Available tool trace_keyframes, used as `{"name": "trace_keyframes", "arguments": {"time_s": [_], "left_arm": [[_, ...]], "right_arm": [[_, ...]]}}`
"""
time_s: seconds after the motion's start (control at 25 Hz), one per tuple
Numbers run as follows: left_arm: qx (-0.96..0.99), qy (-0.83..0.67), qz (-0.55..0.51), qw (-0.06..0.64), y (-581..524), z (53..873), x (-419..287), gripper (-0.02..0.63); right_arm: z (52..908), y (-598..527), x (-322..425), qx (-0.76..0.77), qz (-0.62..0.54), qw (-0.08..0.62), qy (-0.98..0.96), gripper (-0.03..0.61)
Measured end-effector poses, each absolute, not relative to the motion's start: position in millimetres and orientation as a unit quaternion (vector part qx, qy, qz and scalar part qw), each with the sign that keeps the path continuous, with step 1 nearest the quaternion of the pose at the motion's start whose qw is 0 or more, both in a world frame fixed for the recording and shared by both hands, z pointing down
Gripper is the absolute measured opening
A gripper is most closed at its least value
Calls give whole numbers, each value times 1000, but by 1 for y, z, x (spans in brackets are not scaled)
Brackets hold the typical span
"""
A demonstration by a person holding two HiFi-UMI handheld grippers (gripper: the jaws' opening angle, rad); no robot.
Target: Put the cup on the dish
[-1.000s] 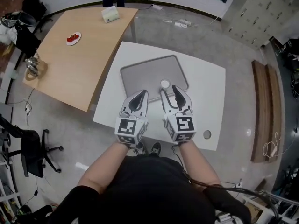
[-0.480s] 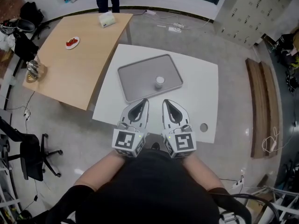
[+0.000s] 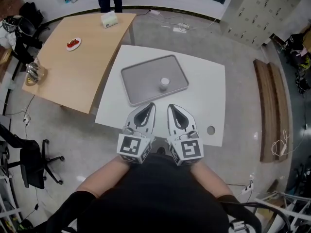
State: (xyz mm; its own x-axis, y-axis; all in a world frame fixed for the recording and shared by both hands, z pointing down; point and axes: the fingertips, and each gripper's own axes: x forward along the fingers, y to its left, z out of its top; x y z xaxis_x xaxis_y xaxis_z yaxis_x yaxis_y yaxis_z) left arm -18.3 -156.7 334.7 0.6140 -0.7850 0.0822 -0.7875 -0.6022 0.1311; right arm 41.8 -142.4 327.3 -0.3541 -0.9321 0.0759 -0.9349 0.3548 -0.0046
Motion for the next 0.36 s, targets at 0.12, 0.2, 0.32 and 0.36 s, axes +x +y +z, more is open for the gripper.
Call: {"name": "trace_keyframes", "arguments": {"time_s": [0.12,0.2,0.32,0.36], "left_arm": [[897,-437,10,74,-154,334,-17,5],[897,-435,9,72,-153,335,-17,5],[898,-435,12,71,-150,337,-21,5],[897,-435,15,72,-149,338,-22,5]], "right_arm": [[324,-141,40,563,21,27,-826,12],[323,-140,38,560,21,27,-828,12],[323,-138,32,557,19,26,-830,12],[323,-138,31,556,19,26,-831,12]]}}
